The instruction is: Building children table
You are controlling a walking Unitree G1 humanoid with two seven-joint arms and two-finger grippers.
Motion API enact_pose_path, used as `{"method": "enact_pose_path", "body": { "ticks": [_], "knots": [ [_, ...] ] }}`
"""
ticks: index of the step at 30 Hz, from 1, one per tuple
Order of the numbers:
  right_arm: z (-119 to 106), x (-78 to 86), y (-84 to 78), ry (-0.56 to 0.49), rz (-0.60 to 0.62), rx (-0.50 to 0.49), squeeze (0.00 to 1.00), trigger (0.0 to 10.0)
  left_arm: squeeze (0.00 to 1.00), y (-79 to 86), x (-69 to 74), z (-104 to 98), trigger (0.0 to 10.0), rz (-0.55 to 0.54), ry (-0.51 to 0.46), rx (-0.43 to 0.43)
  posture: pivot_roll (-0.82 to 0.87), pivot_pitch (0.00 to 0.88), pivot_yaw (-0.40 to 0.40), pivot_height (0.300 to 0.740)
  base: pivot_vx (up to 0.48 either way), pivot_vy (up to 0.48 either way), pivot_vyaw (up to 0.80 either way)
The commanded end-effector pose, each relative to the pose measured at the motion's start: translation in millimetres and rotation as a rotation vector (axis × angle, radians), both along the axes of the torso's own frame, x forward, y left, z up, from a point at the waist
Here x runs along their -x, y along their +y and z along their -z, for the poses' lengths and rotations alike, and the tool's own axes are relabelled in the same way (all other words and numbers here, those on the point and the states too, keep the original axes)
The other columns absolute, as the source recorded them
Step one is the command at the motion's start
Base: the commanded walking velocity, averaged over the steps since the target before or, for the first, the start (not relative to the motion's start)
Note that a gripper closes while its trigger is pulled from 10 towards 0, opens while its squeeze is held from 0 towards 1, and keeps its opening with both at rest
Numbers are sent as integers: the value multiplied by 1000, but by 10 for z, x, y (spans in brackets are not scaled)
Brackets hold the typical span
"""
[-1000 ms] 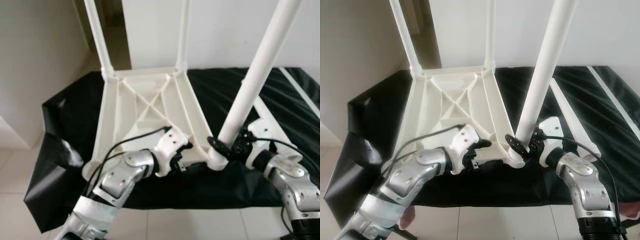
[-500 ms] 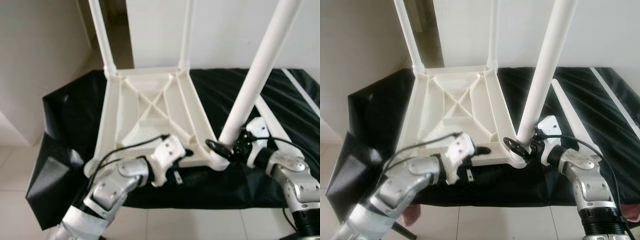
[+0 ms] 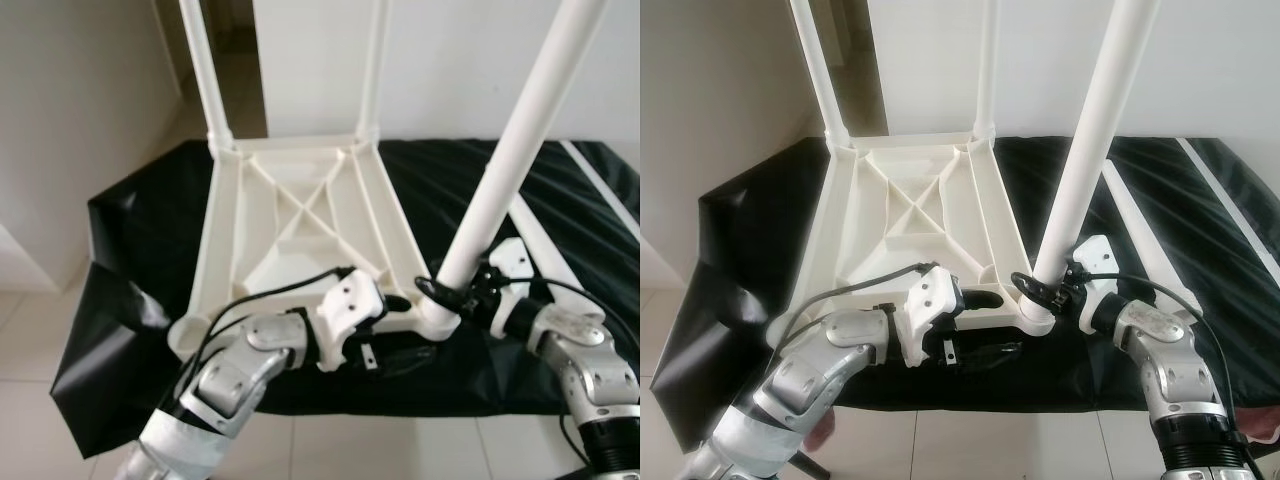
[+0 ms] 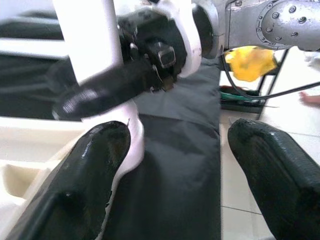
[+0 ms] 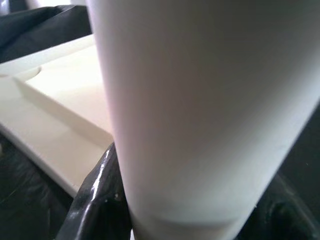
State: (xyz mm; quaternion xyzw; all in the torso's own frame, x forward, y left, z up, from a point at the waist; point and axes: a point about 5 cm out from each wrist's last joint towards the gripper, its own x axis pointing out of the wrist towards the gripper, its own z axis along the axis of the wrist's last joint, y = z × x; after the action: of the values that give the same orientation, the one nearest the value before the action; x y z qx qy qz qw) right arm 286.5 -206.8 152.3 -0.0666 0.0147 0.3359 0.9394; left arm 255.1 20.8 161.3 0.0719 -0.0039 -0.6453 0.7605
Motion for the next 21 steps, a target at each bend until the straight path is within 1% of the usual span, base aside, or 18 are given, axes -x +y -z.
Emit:
{"method": "enact_pose_path", "body": {
  "ticks": [1, 2, 3, 4, 5, 7, 9, 10, 11, 13, 14, 15, 16, 17, 18, 19, 20, 21],
  "knots": [
    [106, 27, -1, 41, 80, -18, 0, 10000, 0, 33, -112, 29, 10000, -126, 14, -14, -35, 0, -17, 740, 0, 0, 0],
    [106, 27, -1, 41, 80, -18, 0, 10000, 0, 33, -112, 29, 10000, -126, 14, -14, -35, 0, -17, 740, 0, 0, 0],
    [110, 20, -1, 31, 146, -38, 0, 10000, 0, 35, -158, 33, 10000, -168, -12, -24, -40, 0, -19, 740, 0, 0, 0],
    [110, 20, -1, 31, 146, -38, 0, 10000, 0, 35, -158, 33, 10000, -168, -12, -24, -40, 0, -19, 740, 0, 0, 0],
    [116, 16, 7, 29, 206, -60, 0, 10000, 0, 39, -195, 40, 10000, -198, -20, -26, -43, 0, -19, 740, 0, 0, 0],
    [116, 16, 7, 29, 206, -60, 0, 10000, 0, 39, -195, 40, 10000, -198, -20, -26, -43, 0, -19, 740, 0, 0, 0],
    [154, 35, 66, 31, 386, -87, 0, 10000, 0, 52, -258, 27, 10000, -239, -35, -15, -57, 0, -12, 740, 0, 0, 0],
    [154, 35, 66, 31, 386, -87, 0, 10000, 0, 52, -258, 27, 10000, -239, -35, -15, -57, 0, -12, 740, 0, 0, 0],
    [174, 49, 89, 41, 454, -105, 0, 10000, 0, 59, -273, 29, 10000, -246, -39, -17, -56, 0, -10, 740, 0, 0, 0],
    [174, 49, 89, 41, 454, -105, 0, 10000, 0, 59, -273, 29, 10000, -246, -39, -17, -56, 0, -10, 740, 0, 0, 0],
    [203, 77, 134, 54, 528, -142, 0, 10000, 0, 68, -280, 31, 10000, -244, -48, -23, -57, 0, -3, 740, 0, 0, 0],
    [203, 77, 134, 54, 528, -142, 0, 10000, 0, 68, -280, 31, 10000, -244, -48, -23, -57, 0, -3, 740, 0, 0, 0],
    [228, 107, 189, 62, 589, -173, 0, 10000, 0, 83, -285, 40, 10000, -242, -54, -39, -56, 0, 0, 740, 0, 0, 0],
    [261, 137, 292, 69, 687, -202, 0, 10000, 0, 106, -297, 49, 10000, -241, -57, -51, -55, 0, 3, 740, 0, 0, 0],
    [261, 137, 292, 69, 687, -202, 0, 10000, 0, 106, -297, 49, 10000, -241, -57, -51, -55, 0, 3, 740, 0, 0, 0],
    [271, 156, 387, 72, 757, -230, 0, 10000, 0, 130, -312, 56, 10000, -245, -62, -66, -55, 0, 7, 740, 0, 0, 0],
    [271, 156, 387, 72, 757, -230, 0, 10000, 0, 130, -312, 56, 10000, -245, -62, -66, -55, 0, 7, 740, 0, 0, 0],
    [271, 166, 445, 74, 797, -246, 0, 10000, 0, 145, -322, 60, 10000, -248, -64, -74, -55, 0, 7, 740, 0, 0, 0]
  ]
}}
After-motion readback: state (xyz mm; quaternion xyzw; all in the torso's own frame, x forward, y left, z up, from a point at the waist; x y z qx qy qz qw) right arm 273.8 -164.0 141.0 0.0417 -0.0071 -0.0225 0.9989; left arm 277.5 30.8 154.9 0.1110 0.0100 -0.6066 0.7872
